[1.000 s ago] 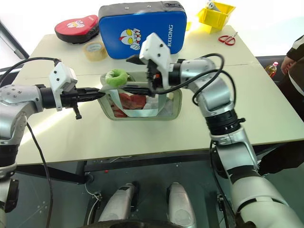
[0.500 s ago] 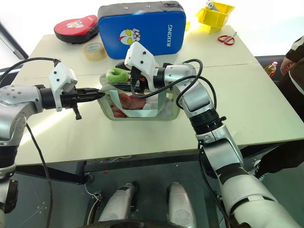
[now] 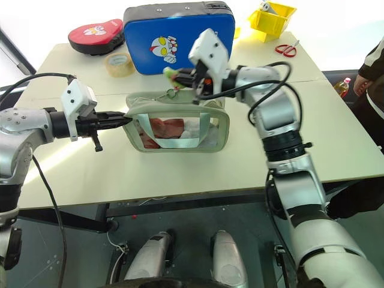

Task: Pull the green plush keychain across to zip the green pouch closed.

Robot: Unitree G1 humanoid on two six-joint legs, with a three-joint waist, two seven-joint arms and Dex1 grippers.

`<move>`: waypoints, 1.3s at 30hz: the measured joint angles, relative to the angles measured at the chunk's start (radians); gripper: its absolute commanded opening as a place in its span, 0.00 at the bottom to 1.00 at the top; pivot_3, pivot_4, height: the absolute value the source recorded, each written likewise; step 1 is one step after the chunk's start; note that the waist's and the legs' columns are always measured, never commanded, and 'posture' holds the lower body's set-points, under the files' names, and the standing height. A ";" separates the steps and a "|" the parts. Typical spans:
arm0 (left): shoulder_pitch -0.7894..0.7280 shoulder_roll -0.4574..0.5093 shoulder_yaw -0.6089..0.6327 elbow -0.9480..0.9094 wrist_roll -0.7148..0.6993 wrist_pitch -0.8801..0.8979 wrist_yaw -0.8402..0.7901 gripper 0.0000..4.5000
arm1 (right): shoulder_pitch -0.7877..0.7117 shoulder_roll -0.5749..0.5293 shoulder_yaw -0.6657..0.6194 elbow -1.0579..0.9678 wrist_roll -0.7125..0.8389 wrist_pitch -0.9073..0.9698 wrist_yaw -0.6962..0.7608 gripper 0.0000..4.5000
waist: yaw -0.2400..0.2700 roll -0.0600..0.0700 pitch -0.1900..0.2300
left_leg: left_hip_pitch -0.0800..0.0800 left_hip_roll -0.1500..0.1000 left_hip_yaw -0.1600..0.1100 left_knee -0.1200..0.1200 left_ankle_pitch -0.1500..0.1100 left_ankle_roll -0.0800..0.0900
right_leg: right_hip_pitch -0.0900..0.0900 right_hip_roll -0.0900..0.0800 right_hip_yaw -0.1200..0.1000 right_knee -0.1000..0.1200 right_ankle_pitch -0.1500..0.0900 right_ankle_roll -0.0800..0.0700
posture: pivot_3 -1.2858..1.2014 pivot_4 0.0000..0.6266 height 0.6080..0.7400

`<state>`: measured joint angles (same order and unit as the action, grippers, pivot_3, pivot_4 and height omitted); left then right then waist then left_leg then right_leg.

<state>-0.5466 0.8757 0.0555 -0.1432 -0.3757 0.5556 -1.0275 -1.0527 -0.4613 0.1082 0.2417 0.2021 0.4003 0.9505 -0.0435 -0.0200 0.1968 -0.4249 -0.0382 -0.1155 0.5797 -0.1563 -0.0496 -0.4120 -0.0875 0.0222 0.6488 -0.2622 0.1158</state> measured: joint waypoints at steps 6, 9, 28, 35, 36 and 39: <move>0.024 0.014 0.011 -0.019 -0.008 0.002 0.008 0.00 | 0.041 -0.151 -0.056 0.001 -0.004 0.009 -0.001 0.01 | -0.001 0.000 0.000 | 0.000 0.000 0.000 0.000 0.000 0.000 | 0.000 0.000 0.000 0.000 0.000 0.000 | 0.52 0.24 1.00; 0.028 0.016 0.012 -0.026 -0.009 0.004 0.010 0.00 | 0.084 -0.192 -0.076 0.001 -0.008 0.013 -0.014 0.01 | -0.001 0.000 0.000 | 0.000 0.000 0.001 -0.001 0.000 0.000 | 0.000 0.000 0.000 0.000 0.000 0.000 | 0.52 0.24 1.00; 0.010 0.015 -0.007 -0.014 -0.016 0.005 0.015 0.00 | 0.467 -0.059 -0.183 -0.140 0.036 0.142 -0.297 0.01 | 0.000 0.000 0.000 | 0.001 0.000 0.000 0.000 0.000 0.000 | 0.002 0.000 0.000 0.000 0.000 0.000 | 0.52 0.24 1.00; 0.000 0.015 -0.016 -0.003 -0.008 -0.002 0.006 0.00 | 0.495 0.022 -0.163 -0.196 0.052 0.193 -0.368 0.01 | 0.000 0.000 0.000 | 0.001 0.000 0.000 0.000 0.000 0.000 | 0.002 0.000 0.000 -0.001 0.000 0.000 | 0.52 0.24 1.00; 0.000 0.015 -0.016 -0.003 -0.007 -0.003 0.006 0.00 | 0.497 0.018 -0.158 -0.199 0.048 0.192 -0.368 0.01 | 0.000 0.000 0.000 | 0.001 0.000 0.000 0.000 0.000 0.000 | 0.002 0.000 0.000 -0.001 0.000 0.000 | 0.52 0.24 1.00; 0.000 0.015 -0.016 -0.002 -0.006 -0.004 0.006 0.00 | 0.504 0.005 -0.149 -0.199 0.038 0.190 -0.361 0.08 | 0.000 0.000 0.000 | 0.001 0.000 0.000 0.000 0.000 0.000 | 0.002 0.000 0.000 -0.001 0.000 0.000 | 0.52 0.24 1.00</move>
<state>-0.5464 0.8908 0.0395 -0.1452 -0.3818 0.5512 -1.0212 -0.5488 -0.4564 -0.0406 0.0425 0.2403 0.5907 0.5896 -0.0434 -0.0199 0.1966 -0.4235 -0.0381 -0.1151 0.5795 -0.1563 -0.0495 -0.4103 -0.0876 0.0224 0.6482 -0.2624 0.1156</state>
